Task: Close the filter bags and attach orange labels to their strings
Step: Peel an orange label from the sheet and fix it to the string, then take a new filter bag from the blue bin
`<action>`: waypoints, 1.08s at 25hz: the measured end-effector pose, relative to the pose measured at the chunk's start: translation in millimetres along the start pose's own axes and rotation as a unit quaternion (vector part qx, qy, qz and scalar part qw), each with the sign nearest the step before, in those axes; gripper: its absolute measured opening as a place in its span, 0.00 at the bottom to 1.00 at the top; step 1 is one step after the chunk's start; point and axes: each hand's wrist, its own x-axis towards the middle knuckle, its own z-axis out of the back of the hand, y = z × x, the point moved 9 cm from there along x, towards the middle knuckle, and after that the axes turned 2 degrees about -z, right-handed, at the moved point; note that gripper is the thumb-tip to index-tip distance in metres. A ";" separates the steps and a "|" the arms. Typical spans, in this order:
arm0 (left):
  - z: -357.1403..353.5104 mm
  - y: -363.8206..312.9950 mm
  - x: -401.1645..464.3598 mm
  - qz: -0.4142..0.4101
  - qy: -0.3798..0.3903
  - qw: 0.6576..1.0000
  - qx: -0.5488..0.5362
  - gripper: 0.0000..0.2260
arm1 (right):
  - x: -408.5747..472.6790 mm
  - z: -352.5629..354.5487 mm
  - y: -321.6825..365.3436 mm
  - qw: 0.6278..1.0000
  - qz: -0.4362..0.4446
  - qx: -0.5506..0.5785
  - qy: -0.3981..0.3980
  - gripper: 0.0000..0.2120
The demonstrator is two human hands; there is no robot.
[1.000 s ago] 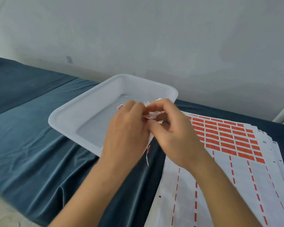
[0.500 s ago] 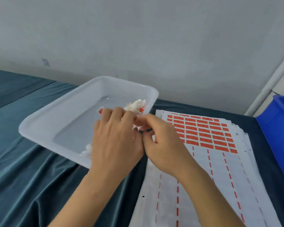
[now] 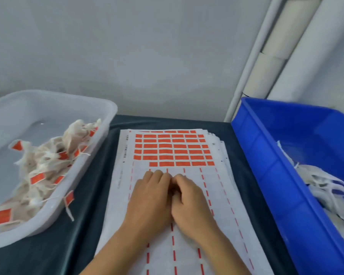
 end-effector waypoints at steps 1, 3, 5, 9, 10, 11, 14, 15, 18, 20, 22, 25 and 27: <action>0.4 0.5 0.8 -0.001 -0.002 1.000 -0.015 0.05 | 0.1 0.3 -1.5 1.000 0.003 0.007 -0.002 0.09; 3.9 2.5 0.7 -0.001 0.004 0.999 -0.041 0.05 | 1.1 -1.1 -2.0 1.000 0.006 0.018 0.013 0.10; 8.4 -0.4 0.8 0.000 0.004 0.999 -0.051 0.05 | 1.3 0.9 -1.2 0.999 0.007 0.019 0.034 0.10; 11.1 -20.9 3.5 -0.008 0.009 0.999 -0.053 0.07 | 1.9 31.2 4.7 0.999 0.009 0.002 0.045 0.12; 8.6 -27.7 5.3 -0.010 0.013 0.997 -0.080 0.09 | 4.6 43.6 5.9 0.999 0.005 -0.005 0.038 0.12; 3.6 -36.5 7.7 -0.007 0.025 0.992 -0.121 0.12 | 7.8 58.6 6.2 1.000 -0.001 -0.018 0.024 0.12; -18.1 -66.0 18.1 0.003 0.066 0.974 -0.217 0.25 | 25.2 110.0 10.9 0.995 -0.021 -0.097 -0.030 0.10; -25.9 -74.8 21.9 0.005 0.078 0.970 -0.229 0.29 | 31.9 129.6 12.5 0.990 -0.024 -0.125 -0.058 0.10; -46.9 -91.2 23.6 0.012 0.117 0.965 -0.233 0.32 | 45.8 198.3 8.2 0.972 -0.034 -0.165 -0.165 0.08; -59.2 -91.4 16.3 0.017 0.139 0.963 -0.230 0.31 | 52.6 241.4 -10.4 0.964 -0.049 -0.141 -0.221 0.09; -65.0 -86.6 10.7 0.028 0.142 0.962 -0.233 0.28 | 54.4 276.1 -45.1 0.956 -0.073 -0.092 -0.269 0.09; -66.6 -86.3 8.9 0.030 0.129 0.966 -0.223 0.25 | 54.8 290.8 -114.7 0.940 -0.162 -0.111 -0.278 0.06; -67.0 -92.2 8.6 0.010 0.124 0.972 -0.200 0.25 | 58.3 278.3 -154.5 0.930 -0.249 -0.154 -0.223 0.10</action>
